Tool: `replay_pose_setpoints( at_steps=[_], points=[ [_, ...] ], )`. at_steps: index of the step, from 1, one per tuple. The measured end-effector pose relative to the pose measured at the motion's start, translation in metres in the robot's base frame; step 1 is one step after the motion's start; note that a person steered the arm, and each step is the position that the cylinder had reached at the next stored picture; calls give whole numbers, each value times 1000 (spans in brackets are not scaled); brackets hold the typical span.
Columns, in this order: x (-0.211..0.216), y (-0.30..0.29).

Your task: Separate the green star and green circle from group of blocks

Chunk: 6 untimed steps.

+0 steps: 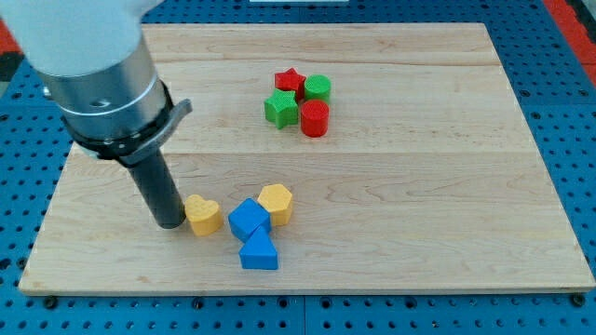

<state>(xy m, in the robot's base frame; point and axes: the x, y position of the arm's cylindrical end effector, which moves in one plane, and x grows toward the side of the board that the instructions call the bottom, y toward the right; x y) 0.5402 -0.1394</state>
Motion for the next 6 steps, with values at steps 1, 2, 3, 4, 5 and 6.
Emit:
replay_pose_setpoints(
  at_steps=[1,2,3,4,5,6],
  points=[
    [-18,-7],
    [-60,19],
    [-111,26],
    [-142,52],
    [-161,96],
    [-167,136]
  ],
)
